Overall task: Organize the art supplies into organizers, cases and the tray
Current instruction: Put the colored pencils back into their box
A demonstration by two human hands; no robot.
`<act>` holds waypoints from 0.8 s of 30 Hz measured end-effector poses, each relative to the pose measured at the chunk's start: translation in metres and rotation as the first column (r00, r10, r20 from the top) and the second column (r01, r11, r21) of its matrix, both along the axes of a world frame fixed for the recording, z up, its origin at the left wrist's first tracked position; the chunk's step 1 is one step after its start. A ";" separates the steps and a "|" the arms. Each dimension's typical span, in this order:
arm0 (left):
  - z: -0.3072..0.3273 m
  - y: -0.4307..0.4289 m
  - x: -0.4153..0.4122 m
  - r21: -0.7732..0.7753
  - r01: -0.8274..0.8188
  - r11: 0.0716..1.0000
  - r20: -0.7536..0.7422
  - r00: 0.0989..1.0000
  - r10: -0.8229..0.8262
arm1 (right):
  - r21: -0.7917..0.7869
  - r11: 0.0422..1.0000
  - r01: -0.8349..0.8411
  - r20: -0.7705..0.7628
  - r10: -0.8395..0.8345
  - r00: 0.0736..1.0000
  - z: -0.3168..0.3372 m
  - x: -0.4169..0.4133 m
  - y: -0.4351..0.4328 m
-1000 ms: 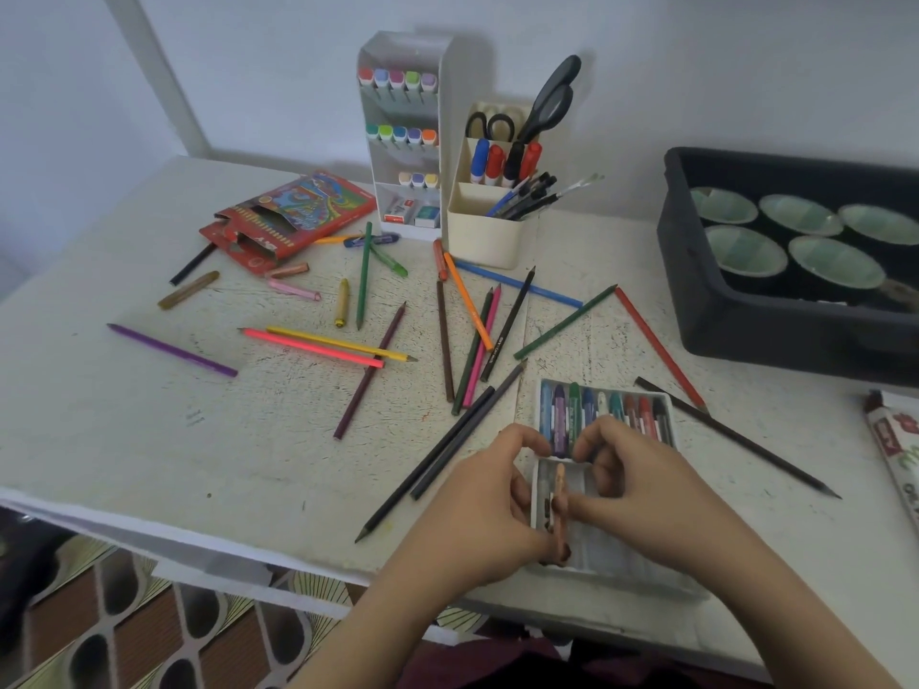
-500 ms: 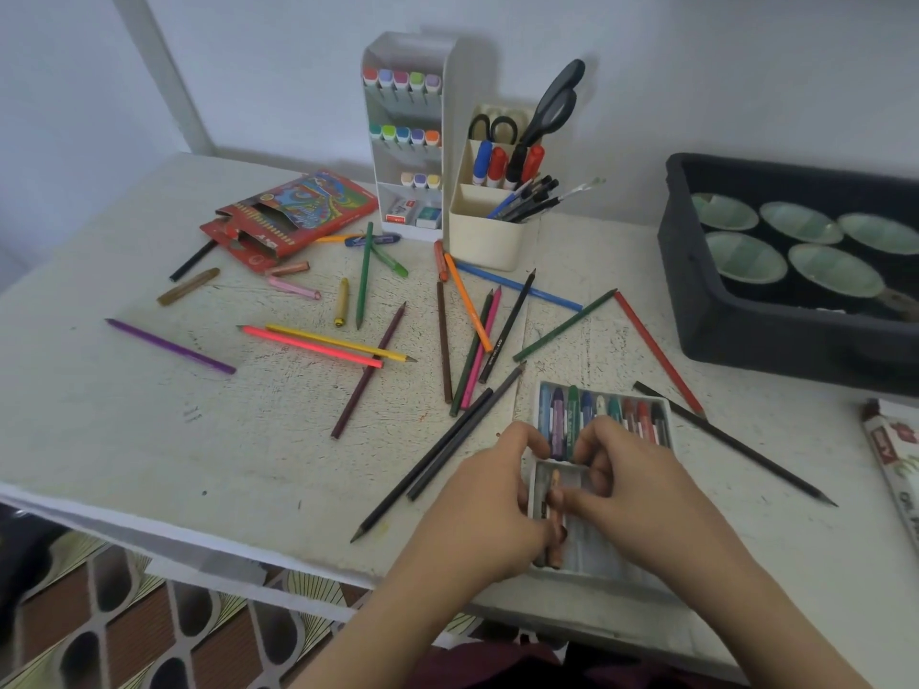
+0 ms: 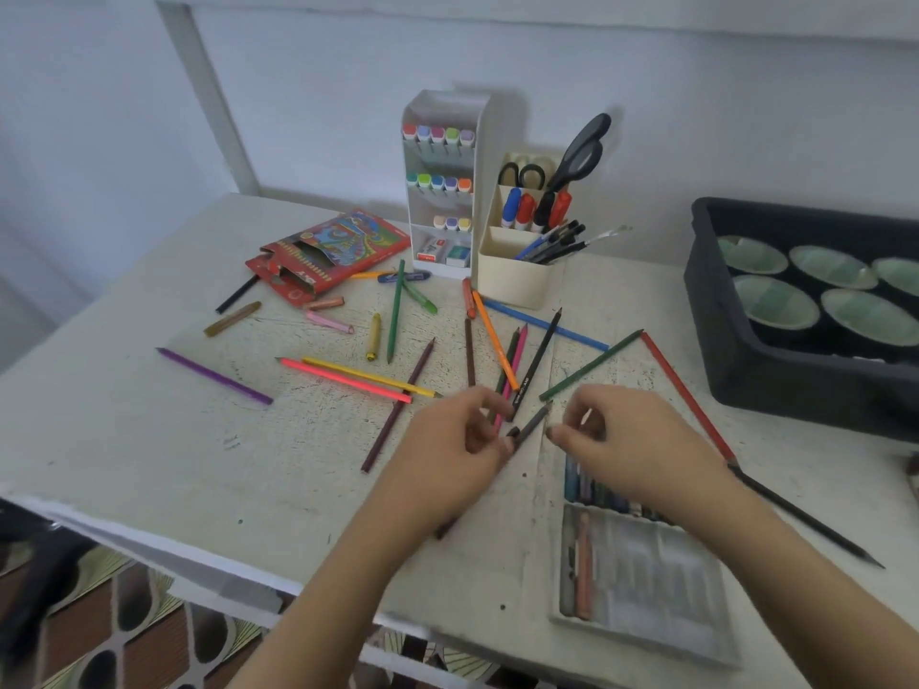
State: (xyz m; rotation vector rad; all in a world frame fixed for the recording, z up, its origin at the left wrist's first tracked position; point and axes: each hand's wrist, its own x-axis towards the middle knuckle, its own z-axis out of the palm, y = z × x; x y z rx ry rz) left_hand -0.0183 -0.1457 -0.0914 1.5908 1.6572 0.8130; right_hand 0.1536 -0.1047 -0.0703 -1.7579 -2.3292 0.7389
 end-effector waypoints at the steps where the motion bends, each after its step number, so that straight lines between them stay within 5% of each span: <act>1: 0.003 0.012 -0.010 0.027 -0.052 0.998 -0.034 0.998 0.053 | 0.027 0.999 -0.024 0.006 0.023 1.000 0.004 -0.010 0.014; 5: 0.006 0.067 -0.045 0.102 -0.148 0.984 -0.212 0.963 0.167 | 0.189 0.974 -0.125 0.023 0.122 0.992 -0.001 -0.053 0.074; 10: -0.007 0.125 -0.075 0.078 -0.061 0.995 -0.531 0.842 0.093 | 0.267 0.929 -0.256 0.055 0.250 0.967 -0.024 -0.089 0.135; 15: -0.012 0.156 -0.089 0.082 0.181 0.980 -0.854 0.519 -0.024 | 0.373 0.870 -0.324 0.132 0.296 0.946 -0.038 -0.097 0.163; 18: -0.012 0.166 -0.093 0.078 0.226 0.971 -0.916 0.402 -0.020 | 0.421 0.795 -0.437 0.334 0.312 0.890 -0.040 -0.101 0.165; 24: -0.010 0.170 -0.092 0.159 0.245 0.956 -0.913 0.406 0.048 | 0.442 0.711 -0.547 0.478 0.329 0.814 -0.029 -0.100 0.159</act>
